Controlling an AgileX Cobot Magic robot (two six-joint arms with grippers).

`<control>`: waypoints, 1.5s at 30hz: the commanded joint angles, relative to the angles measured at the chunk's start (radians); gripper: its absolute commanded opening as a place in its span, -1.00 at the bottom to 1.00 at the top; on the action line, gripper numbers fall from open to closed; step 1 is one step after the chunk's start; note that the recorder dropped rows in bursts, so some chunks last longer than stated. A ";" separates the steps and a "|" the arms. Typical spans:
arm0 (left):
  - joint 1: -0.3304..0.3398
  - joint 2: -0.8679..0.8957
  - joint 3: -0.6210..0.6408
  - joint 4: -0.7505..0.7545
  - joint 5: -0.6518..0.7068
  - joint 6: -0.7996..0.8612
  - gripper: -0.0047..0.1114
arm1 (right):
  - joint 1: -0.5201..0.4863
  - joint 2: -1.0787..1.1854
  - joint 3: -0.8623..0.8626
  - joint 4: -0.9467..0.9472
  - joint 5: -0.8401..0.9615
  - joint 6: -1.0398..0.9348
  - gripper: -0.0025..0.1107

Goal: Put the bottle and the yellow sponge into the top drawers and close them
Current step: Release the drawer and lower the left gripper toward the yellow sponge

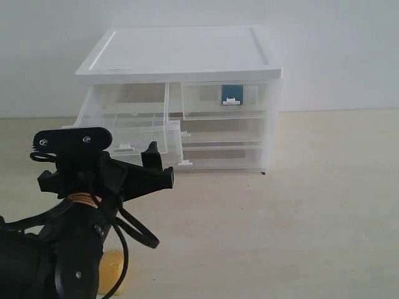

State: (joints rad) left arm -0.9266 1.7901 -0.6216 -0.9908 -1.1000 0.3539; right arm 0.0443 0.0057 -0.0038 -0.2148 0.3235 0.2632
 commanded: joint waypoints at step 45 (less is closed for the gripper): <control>-0.001 -0.447 0.059 -0.213 1.705 0.756 -0.04 | -0.004 -0.006 0.004 0.001 -0.001 -0.004 -0.96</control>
State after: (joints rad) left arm -0.9266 1.3402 -0.5566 -1.3481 0.5867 1.3931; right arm 0.0443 0.0057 -0.0038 -0.2148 0.3235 0.2632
